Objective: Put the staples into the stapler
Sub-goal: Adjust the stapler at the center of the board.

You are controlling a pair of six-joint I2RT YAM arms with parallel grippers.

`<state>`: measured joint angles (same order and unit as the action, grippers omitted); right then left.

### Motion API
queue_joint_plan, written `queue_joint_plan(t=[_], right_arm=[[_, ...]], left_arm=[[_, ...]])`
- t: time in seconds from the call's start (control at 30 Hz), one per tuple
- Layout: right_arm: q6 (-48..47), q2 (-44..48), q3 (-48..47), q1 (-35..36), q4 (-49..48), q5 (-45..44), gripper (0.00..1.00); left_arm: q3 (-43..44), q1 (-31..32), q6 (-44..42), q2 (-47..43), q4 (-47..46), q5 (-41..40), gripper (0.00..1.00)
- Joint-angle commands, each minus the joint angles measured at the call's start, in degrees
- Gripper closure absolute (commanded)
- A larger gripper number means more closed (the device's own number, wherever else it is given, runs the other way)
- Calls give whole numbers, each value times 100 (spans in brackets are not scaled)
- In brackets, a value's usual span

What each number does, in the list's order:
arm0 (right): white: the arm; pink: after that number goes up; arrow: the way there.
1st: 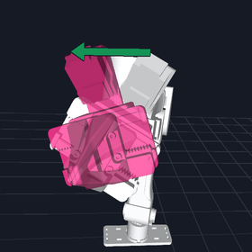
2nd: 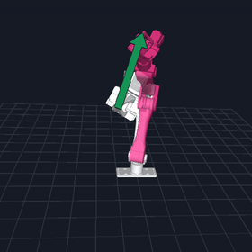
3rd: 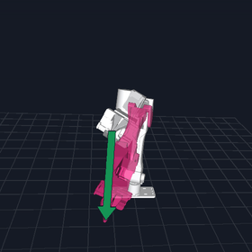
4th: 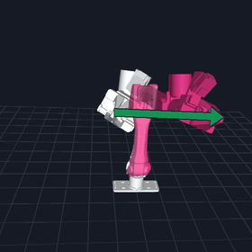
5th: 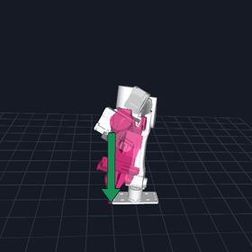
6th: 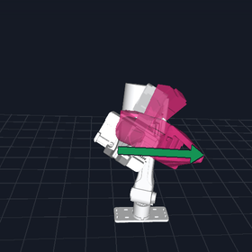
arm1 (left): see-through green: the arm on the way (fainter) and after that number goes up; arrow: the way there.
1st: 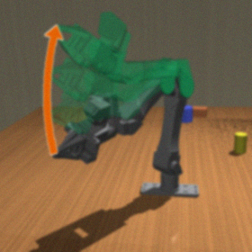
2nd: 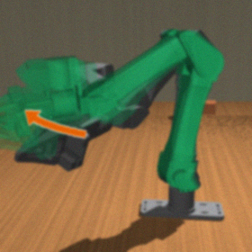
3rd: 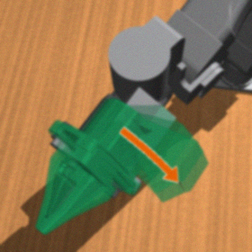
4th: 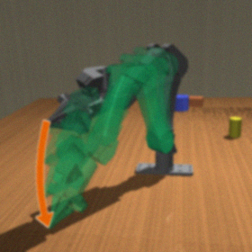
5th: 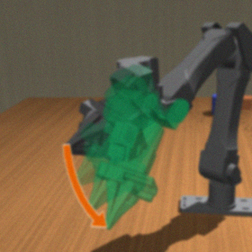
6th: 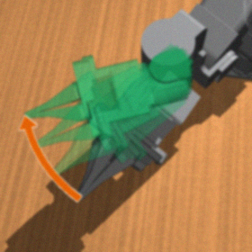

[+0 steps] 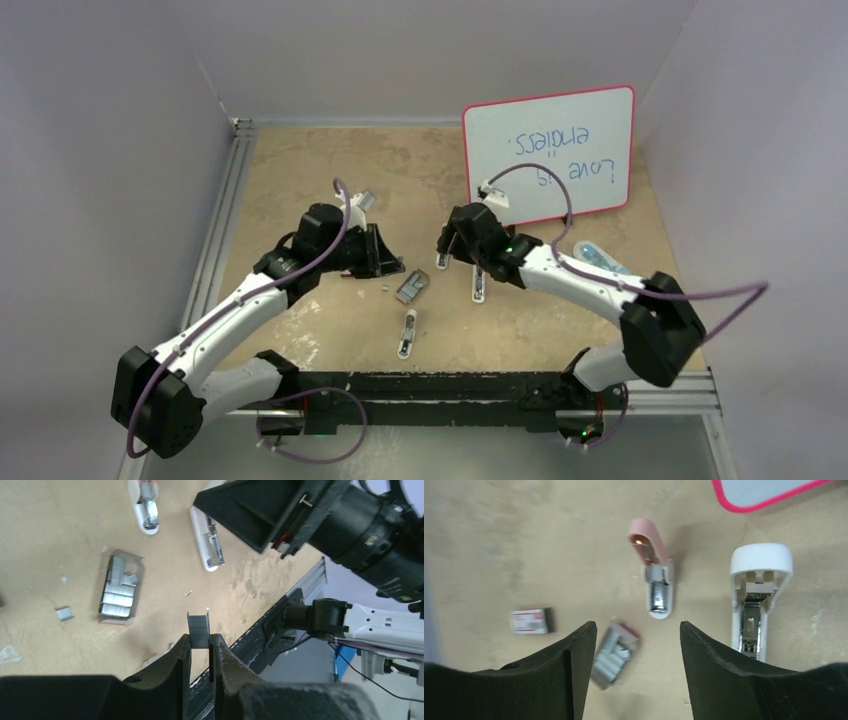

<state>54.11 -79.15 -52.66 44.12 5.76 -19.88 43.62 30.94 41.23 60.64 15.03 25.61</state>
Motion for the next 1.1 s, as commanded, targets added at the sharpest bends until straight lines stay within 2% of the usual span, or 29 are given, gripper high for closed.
queue_joint_plan(t=[0.0, 0.17, 0.3, 0.53, 0.6, 0.77, 0.8, 1.07], right_arm=[[-405, -798, -509, 225, 471, -851, 34], [-398, -1639, -979, 315, 488, -1149, 32], [-386, -2175, -1330, 312, 534, -1285, 33], [-269, -2907, -1723, 313, 745, -1603, 40], [-258, -3035, -1799, 312, 810, -1665, 46], [-235, -3061, -1728, 319, 834, -1798, 68], [-242, -3017, -1694, 320, 827, -1816, 70], [-233, -2420, -1036, 594, 847, -1625, 73]], left_arm=[[254, 33, -274, 35, 451, -483, 86], [281, 161, -205, 245, 473, -553, 86], [378, 432, -170, 429, 607, -903, 86], [435, 619, -142, 523, 654, -1155, 86], [452, 652, -134, 534, 710, -1231, 86], [532, 835, -79, 599, 872, -1471, 86], [542, 874, -54, 629, 894, -1516, 86], [644, 1357, 207, 842, 1099, -1816, 86]])
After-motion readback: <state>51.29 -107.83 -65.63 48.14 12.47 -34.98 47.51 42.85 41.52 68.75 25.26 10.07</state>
